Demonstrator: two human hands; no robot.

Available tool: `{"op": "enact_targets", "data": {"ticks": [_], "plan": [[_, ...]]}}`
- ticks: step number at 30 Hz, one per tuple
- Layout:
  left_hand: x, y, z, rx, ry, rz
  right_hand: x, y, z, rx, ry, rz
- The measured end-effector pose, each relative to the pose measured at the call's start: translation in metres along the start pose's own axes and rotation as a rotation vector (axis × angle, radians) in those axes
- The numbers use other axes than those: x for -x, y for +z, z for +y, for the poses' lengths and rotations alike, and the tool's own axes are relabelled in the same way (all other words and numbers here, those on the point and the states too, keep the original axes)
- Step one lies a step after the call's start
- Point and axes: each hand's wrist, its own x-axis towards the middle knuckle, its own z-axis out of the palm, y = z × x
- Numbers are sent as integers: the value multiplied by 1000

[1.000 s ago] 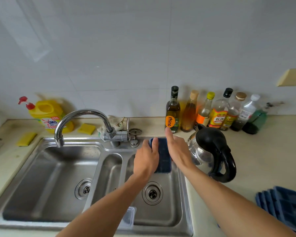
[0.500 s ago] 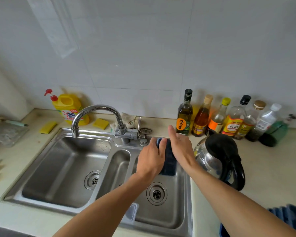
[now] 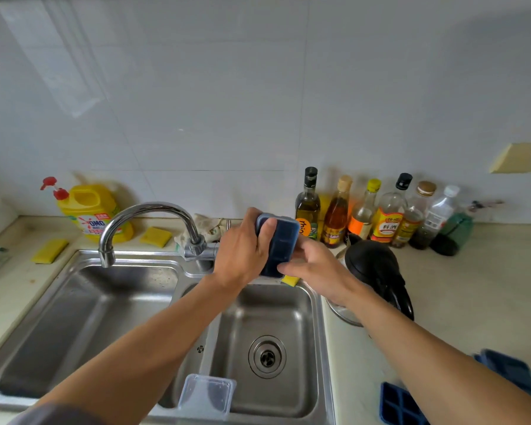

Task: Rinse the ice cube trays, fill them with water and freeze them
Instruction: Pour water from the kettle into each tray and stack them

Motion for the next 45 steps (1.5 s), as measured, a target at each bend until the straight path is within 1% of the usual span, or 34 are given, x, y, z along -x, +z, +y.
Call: {"op": "enact_targets", "data": {"ticks": [2,5,9,13,17,21,24,28,32,35,38,41,43,45], "plan": [[-1,-2,4,-2,37,3,-1,-1,-3,26,-14,12],[1,-3,8,-18,70,-10,2,1,-2,-7,-10,28],[-8,-11,11,13,66,11,-3,0,-12,-26,-55,51],[-3,-15,9,2,67,-1,-2,5,-13,8,-47,54],[-10,-19,5,0,69,16,-7,8,-16,-22,-65,77],[-3,-16,-6,9,66,-29,-5,16,-10,-20,-26,49],[-10,-12,-14,26,94,-7,-8,18,-10,-22,-24,80],[-8,1,-23,27,90,-73,-6,24,1,-17,46,95],[-7,13,-29,26,121,-74,-1,24,11,-43,79,132],[4,24,-26,18,89,-115,10,22,17,-23,109,97],[16,35,-13,90,33,-116,28,9,24,-56,125,84],[27,51,17,215,-131,-131,53,-16,27,-91,131,83],[36,66,46,319,-250,-178,77,-39,29,-111,148,98],[48,86,77,408,-333,-243,104,-66,35,-128,186,148]]}}
